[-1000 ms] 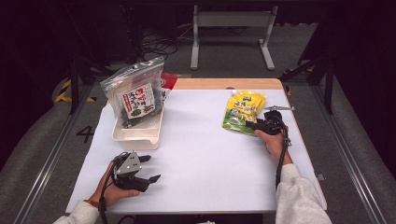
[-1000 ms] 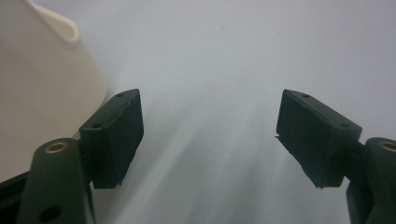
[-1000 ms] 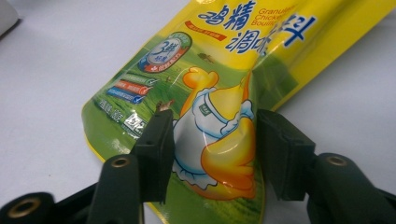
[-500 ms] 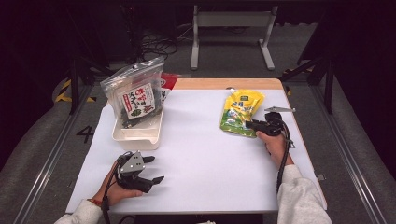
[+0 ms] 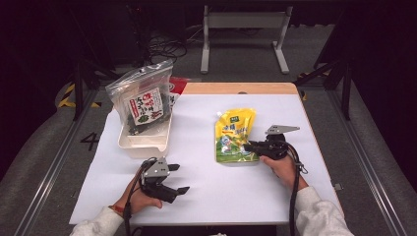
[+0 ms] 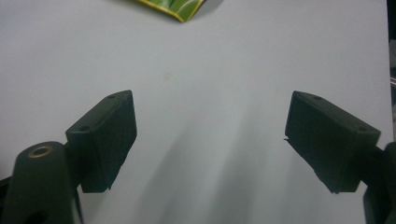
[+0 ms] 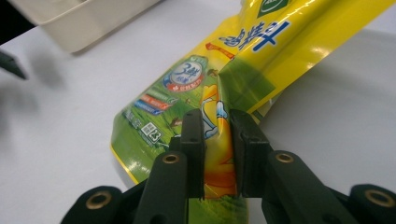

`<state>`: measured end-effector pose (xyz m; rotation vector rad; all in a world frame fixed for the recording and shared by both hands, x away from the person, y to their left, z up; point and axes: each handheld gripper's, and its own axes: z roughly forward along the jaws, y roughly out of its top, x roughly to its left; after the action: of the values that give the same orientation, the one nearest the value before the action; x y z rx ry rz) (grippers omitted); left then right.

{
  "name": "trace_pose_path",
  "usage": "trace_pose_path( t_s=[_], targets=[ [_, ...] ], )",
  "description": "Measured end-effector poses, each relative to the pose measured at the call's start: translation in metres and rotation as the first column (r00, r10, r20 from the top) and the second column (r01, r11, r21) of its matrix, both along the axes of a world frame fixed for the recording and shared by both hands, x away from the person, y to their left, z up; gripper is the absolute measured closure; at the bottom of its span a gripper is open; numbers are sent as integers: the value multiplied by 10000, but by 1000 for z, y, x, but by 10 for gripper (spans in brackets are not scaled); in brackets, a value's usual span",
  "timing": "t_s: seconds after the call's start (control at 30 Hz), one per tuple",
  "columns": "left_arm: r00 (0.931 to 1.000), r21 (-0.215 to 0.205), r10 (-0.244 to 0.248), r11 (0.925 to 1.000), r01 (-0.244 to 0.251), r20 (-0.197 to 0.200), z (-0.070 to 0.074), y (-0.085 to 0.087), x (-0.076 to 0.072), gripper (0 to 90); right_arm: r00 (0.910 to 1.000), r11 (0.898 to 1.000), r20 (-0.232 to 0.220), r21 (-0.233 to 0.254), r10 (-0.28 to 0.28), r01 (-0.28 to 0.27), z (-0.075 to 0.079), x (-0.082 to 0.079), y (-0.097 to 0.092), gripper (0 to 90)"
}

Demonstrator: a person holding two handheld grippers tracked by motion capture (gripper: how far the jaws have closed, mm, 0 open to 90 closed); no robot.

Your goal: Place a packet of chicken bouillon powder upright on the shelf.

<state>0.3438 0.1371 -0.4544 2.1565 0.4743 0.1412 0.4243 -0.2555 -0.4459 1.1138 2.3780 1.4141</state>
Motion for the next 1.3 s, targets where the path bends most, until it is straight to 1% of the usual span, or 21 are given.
trace_pose_path(
  t_s=[0.03, 0.1, 0.2, 0.27, 0.3, 0.33, 0.4, 0.57, 0.6, 0.7, 0.77, 0.83, 0.87, 0.93, 0.97, 1.0, 1.07, 1.1, 1.13, 1.2, 1.3],
  targets=[
    [9992, -153, -110, 9998, 104, -395, -1, -8, 4, 176, 9998, 9998, 18, 31, 181, -181, 0, -4, 3, 765],
    [9971, -280, -226, 9994, 206, -730, -3, -17, 9, 170, 9984, 9984, -44, 11, 569, -569, 1, -13, 11, 770],
    [9913, -250, -282, 9994, 252, -1284, -7, -31, 19, 150, 9942, 9942, -78, 87, 1077, -1076, -1, -25, 19, 777],
    [9869, -379, -148, 9992, 88, -1608, -11, -35, 27, 151, 9905, 9906, -61, 26, 1371, -1371, -2, -33, 26, 780],
    [9868, -249, -23, 9997, -18, -1622, -13, -35, 28, 149, 9891, 9891, 3, -33, 1470, -1470, -2, -37, 28, 781],
    [9868, -336, -17, 9994, -38, -1622, -12, -34, 28, 145, 9868, 9867, 11, -143, 1620, -1620, -2, -41, 30, 781],
    [9900, -234, 12, 9997, -45, -1414, -11, -32, 27, 141, 9851, 9850, -28, -157, 1720, -1720, -2, -45, 31, 782],
    [9982, 152, 108, 9998, -99, -597, -7, -25, 22, 126, 9853, 9854, -175, -102, 1698, -1700, -6, -53, 30, 764],
    [9985, 167, 126, 9998, -117, -539, -6, -23, 22, 126, 9864, 9864, -193, -144, 1634, -1637, -6, -53, 30, 745],
    [9990, 251, 236, 9994, -227, -377, -5, -17, 22, 126, 9864, 9862, -282, -299, 1619, -1628, -4, -49, 30, 695],
    [9986, 247, 289, 9993, -278, -454, -6, -14, 22, 126, 9880, 9887, -415, -166, 1485, -1493, -4, -45, 31, 642],
    [9988, 319, 327, 9990, -315, -374, -6, -12, 22, 126, 9883, 9894, -519, -122, 1437, -1445, -4, -41, 33, 528],
    [9987, 310, 313, 9991, -301, -406, -6, -12, 23, 126, 9888, 9913, -724, -41, 1306, -1312, -5, -38, 35, 510],
    [9989, 326, 277, 9991, -264, -379, -6, -13, 23, 126, 9904, 9935, -849, -216, 1094, -1116, -8, -33, 38, 498],
    [9990, 339, 242, 9992, -229, -375, -6, -13, 23, 125, 9881, 9940, -1111, -133, 1067, -1089, -11, -30, 40, 491],
    [9989, 362, 230, 9991, -215, -405, -6, -13, 23, 124, 9844, 9937, -1367, -24, 1108, -1122, -13, -28, 42, 513],
    [9992, 426, 175, 9990, -159, -371, -7, -14, 22, 123, 9823, 9923, -1412, 38, 1229, -1236, -13, -26, 44, 641],
    [9991, 422, 167, 9990, -150, -401, -7, -14, 22, 123, 9820, 9908, -1327, 39, 1346, -1352, -11, -27, 45, 706],
    [9989, 411, 164, 9990, -146, -431, -7, -14, 22, 122, 9818, 9886, -1177, -33, 1493, -1507, -9, -28, 46, 733],
    [9987, 417, 218, 9989, -199, -463, -8, -14, 23, 122, 9833, 9872, -932, -182, 1561, -1584, -8, -31, 46, 752],
    [9981, 351, 280, 9990, -261, -546, -8, -13, 23, 122, 9867, 9878, -492, -60, 1551, -1556, -9, -36, 45, 792]
  ],
)
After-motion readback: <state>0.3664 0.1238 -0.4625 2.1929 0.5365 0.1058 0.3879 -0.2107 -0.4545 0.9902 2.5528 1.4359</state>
